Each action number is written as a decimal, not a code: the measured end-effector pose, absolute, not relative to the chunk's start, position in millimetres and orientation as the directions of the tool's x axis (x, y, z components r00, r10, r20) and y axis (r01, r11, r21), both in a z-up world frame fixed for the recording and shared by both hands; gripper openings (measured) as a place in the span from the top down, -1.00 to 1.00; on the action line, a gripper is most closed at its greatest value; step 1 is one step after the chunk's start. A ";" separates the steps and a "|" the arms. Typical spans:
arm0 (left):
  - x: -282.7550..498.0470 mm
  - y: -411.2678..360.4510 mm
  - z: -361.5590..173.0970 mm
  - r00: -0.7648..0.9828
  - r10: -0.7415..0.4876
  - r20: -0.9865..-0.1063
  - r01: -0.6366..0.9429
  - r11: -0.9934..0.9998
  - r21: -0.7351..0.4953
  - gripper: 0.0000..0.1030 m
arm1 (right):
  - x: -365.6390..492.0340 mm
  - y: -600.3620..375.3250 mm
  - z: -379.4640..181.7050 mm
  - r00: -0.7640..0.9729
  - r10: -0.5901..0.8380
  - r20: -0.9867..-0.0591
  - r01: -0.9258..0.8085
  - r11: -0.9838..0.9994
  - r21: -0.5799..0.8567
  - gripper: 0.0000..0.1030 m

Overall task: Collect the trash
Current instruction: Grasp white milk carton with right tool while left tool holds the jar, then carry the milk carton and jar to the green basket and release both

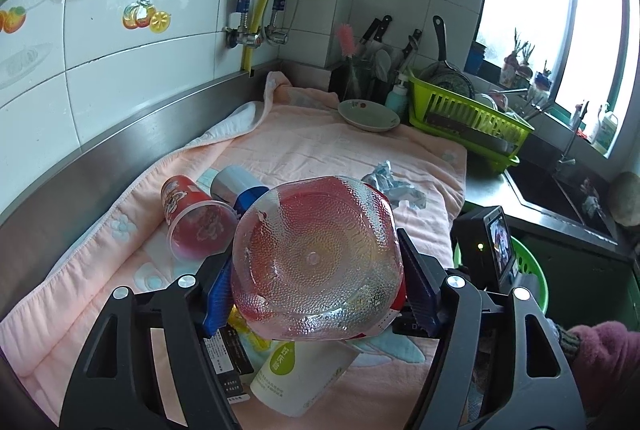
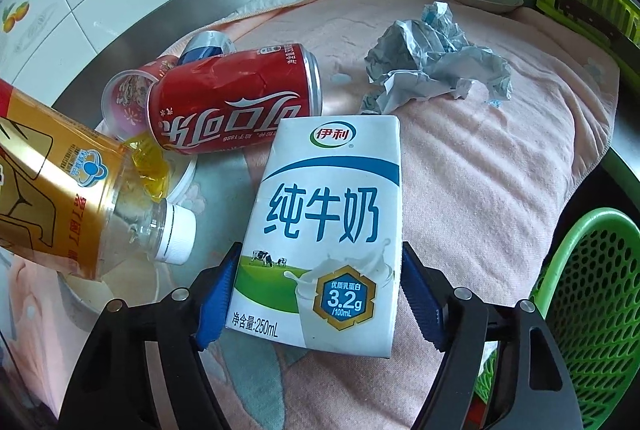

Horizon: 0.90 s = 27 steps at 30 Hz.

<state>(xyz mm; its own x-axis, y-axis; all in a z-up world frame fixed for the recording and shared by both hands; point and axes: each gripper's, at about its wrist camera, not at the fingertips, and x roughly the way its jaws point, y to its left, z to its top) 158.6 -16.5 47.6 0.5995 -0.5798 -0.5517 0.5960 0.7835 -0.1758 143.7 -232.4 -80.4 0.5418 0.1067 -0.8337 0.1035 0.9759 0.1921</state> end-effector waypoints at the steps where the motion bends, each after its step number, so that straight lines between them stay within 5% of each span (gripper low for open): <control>1: 158.2 -16.0 47.5 0.599 -0.581 -0.552 0.597 0.783 -0.175 -0.35 | 142.3 -233.1 -80.2 0.543 0.105 -0.833 0.106 0.976 0.193 -0.39; 27: 142.1 -33.0 61.0 0.599 -0.600 -0.530 0.614 0.769 -0.178 -0.33 | 79.1 -263.6 -45.5 0.638 0.152 -0.755 0.095 0.957 0.273 -0.36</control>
<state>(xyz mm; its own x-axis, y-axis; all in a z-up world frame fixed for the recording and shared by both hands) 142.1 -33.0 61.0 0.5986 -0.6003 -0.5304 0.6137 0.7692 -0.1780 79.1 -263.6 -45.5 0.6377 0.1515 -0.7553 0.0954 0.9574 0.2727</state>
